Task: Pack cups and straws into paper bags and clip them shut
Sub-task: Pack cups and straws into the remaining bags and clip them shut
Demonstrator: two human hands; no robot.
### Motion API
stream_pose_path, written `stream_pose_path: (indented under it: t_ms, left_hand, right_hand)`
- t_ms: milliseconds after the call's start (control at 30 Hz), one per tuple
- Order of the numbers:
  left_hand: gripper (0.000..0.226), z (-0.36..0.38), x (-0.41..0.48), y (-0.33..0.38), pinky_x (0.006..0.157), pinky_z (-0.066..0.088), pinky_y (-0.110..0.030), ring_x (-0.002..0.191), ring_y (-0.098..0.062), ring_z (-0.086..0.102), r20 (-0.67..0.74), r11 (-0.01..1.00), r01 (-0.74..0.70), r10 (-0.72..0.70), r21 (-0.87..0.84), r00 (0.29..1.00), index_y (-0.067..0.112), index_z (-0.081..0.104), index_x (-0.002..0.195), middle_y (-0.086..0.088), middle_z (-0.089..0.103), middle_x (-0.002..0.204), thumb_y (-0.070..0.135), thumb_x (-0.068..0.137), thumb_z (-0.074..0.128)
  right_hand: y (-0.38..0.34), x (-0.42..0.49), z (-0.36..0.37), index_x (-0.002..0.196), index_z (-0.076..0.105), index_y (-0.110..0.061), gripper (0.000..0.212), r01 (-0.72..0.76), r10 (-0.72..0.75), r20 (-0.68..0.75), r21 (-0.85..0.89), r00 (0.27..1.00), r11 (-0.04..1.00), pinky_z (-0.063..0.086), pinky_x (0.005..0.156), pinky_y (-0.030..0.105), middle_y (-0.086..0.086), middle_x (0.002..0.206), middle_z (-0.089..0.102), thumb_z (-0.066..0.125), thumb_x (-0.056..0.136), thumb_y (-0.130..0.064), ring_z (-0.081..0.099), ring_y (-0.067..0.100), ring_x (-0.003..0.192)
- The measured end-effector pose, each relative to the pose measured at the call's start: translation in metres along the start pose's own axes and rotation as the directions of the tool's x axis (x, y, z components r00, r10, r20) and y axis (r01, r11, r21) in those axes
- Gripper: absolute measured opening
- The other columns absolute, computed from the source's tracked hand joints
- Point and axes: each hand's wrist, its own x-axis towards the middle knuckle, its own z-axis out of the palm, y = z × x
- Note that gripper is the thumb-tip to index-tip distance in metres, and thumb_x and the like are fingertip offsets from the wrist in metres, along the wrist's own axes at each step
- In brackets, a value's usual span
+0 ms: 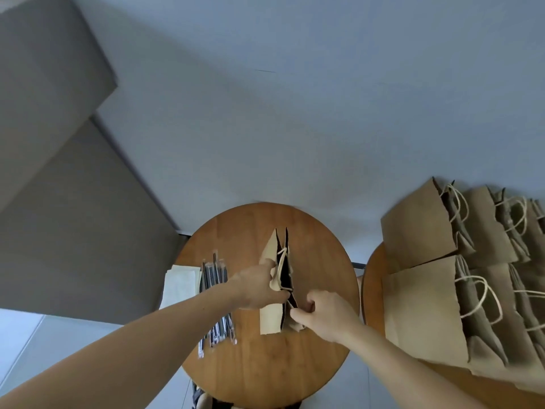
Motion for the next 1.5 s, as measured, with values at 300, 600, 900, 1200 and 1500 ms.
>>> stream_pose_path:
  t_ms: [300,600,900,1200,1500]
  left_hand:
    - [0.056,0.006,0.0,-0.008,0.08,0.058,-0.042,0.086,-0.019,0.065,-0.134,0.995,0.09,-0.095,-0.049,0.986,0.022,0.047,0.122,0.001,0.063,0.098,0.057,0.079,0.059]
    - [0.044,0.012,0.008,-0.028,0.062,0.055,-0.024,0.07,-0.008,0.059,-0.249,0.962,0.268,-0.271,-0.045,0.93,0.025,0.042,0.126,0.008,0.06,0.099,0.051,0.091,0.052]
    - [0.022,0.008,0.007,-0.05,0.061,0.049,-0.025,0.075,-0.015,0.062,-0.339,0.934,0.351,-0.311,0.062,0.888,0.021,0.058,0.113,0.006,0.059,0.086,0.033,0.102,0.043]
    - [0.036,0.023,0.001,-0.049,0.07,0.059,-0.026,0.074,-0.009,0.065,-0.236,0.98,0.197,-0.199,-0.031,0.951,0.027,0.052,0.12,0.009,0.064,0.092,0.053,0.096,0.044]
    - [0.102,-0.011,-0.007,-0.045,0.102,0.042,-0.038,0.131,-0.026,0.048,0.034,0.995,0.084,-0.082,-0.062,0.996,0.034,0.022,0.149,-0.002,0.041,0.151,0.074,0.067,0.068]
  right_hand:
    - [-0.023,0.029,-0.009,0.129,0.048,-0.031,0.06,0.032,-0.025,-0.065,0.108,0.998,0.994,0.048,0.071,0.024,-0.016,0.111,0.056,0.063,0.076,-0.055,0.06,0.009,0.096]
    - [-0.014,0.035,-0.007,0.113,0.049,-0.026,0.03,-0.151,0.166,-0.263,0.077,0.951,0.986,0.044,0.053,0.015,-0.009,0.094,0.062,0.064,0.091,-0.04,0.063,0.009,0.073]
    - [0.009,0.03,-0.017,0.099,0.056,-0.02,0.005,-0.302,0.257,-0.353,-0.078,0.9,0.95,0.041,0.051,0.018,-0.009,0.076,0.058,0.054,0.096,-0.023,0.058,0.009,0.066]
    - [0.005,0.022,-0.005,0.118,0.052,-0.02,0.029,-0.195,0.228,-0.247,0.15,0.942,0.969,0.058,0.068,0.024,-0.005,0.097,0.064,0.063,0.093,-0.032,0.066,0.012,0.08]
    - [-0.005,0.012,-0.022,0.151,0.026,-0.028,0.088,-0.072,0.077,-0.024,0.164,0.997,0.984,0.046,0.105,0.037,-0.004,0.153,0.038,0.072,0.079,-0.05,0.045,0.023,0.135]
